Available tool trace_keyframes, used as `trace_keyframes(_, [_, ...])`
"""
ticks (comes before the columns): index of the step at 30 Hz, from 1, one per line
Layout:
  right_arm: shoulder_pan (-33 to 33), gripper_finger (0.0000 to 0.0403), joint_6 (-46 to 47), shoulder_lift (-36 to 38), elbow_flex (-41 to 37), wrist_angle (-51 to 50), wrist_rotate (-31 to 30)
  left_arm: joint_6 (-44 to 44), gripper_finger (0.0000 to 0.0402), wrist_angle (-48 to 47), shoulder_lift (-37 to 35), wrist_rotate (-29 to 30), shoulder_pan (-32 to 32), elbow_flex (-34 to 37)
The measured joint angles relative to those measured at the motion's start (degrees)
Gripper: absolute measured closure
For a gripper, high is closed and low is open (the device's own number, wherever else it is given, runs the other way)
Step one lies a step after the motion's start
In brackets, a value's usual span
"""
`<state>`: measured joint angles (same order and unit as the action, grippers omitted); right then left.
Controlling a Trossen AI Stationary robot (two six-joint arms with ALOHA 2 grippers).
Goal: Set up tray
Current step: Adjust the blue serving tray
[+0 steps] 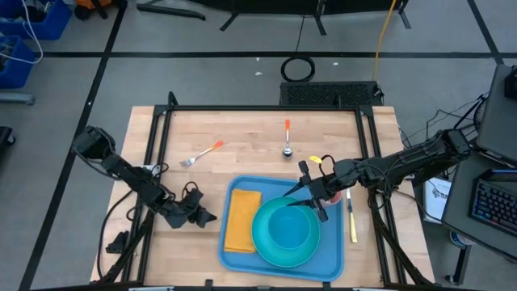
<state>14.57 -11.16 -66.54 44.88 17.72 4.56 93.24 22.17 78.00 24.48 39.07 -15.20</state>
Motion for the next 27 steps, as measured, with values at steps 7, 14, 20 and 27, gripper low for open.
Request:
trace_keyframes(7, [0.0,0.0277,0.0,0.0,0.0,0.0,0.0,0.0,0.0276,-0.4,0.0,0.4,-0.5,0.0])
trace_keyframes(14, [0.0,0.0277,0.0,0.0,0.0,0.0,0.0,-1.8,0.0242,1.2,0.0,-0.4,-1.9,0.0])
trace_keyframes(20, [0.0,0.0277,0.0,0.0,0.0,0.0,0.0,-2.6,0.0234,1.7,0.0,-1.1,-3.8,0.0])
trace_keyframes(27, [0.0,0.0277,0.0,0.0,0.0,0.0,0.0,-3.1,0.0233,1.5,0.2,-2.1,-5.1,0.0])
